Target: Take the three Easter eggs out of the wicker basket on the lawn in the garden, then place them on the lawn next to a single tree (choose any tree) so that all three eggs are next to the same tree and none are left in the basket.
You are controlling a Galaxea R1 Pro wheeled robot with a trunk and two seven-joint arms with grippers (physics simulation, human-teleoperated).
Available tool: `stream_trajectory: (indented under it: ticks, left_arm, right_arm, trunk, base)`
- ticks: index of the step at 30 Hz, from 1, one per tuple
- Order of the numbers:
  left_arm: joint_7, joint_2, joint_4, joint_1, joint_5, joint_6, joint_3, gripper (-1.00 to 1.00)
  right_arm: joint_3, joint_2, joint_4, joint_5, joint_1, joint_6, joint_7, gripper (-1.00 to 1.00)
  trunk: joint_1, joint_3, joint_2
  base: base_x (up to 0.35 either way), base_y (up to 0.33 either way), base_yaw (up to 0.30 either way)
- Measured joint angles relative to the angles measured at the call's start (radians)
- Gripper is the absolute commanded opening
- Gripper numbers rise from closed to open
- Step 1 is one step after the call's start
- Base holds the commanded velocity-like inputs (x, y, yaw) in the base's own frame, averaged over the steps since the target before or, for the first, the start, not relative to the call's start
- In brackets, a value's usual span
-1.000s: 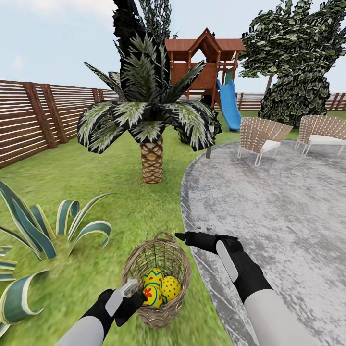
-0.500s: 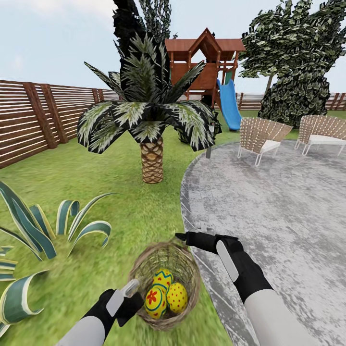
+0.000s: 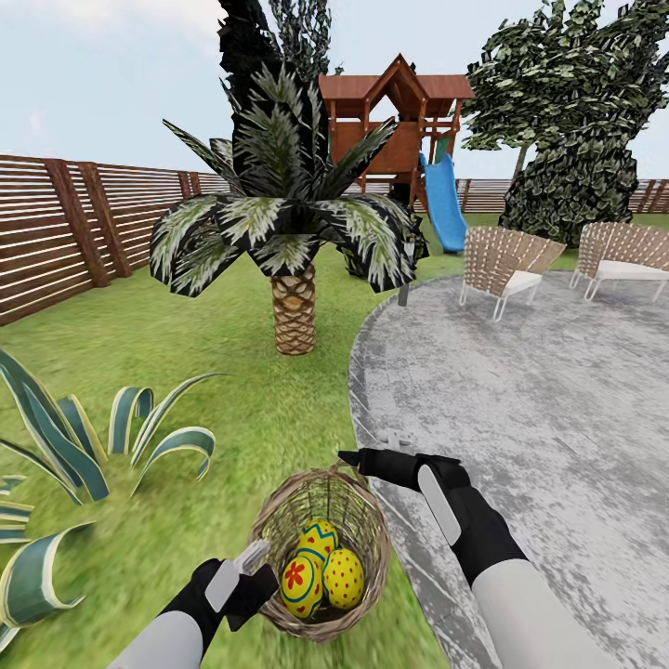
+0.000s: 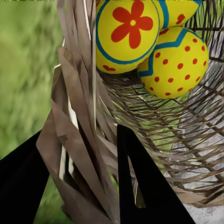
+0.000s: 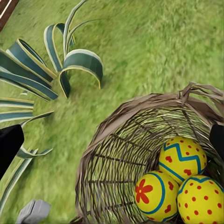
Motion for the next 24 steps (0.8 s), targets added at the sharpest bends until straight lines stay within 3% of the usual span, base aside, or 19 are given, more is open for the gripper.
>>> stream_trajectory:
  ticks: [7,12,24]
  left_arm:
    - [-0.001,0.004,0.0,0.0,-0.011,0.0,0.004,-1.0]
    - [-0.002,0.006,0.0,0.0,-0.012,0.0,0.038,-1.0]
    - [0.0,0.012,-0.001,0.0,-0.015,0.003,0.04,-1.0]
  right_arm:
    - [0.0,-0.001,-0.001,0.0,0.0,0.001,0.0,1.0]
    - [0.0,0.0,0.0,0.0,0.0,0.001,0.0,1.0]
    - [-0.005,-0.007,0.001,-0.001,0.0,0.002,0.0,1.0]
  trunk:
    - [-0.023,0.019,0.042]
    - [-0.042,0.034,0.077]
    - [-0.088,0.072,0.161]
  base:
    - [0.0,0.0,0.0]
    - [0.0,0.0,0.0]
    - [0.0,0.0,0.0]
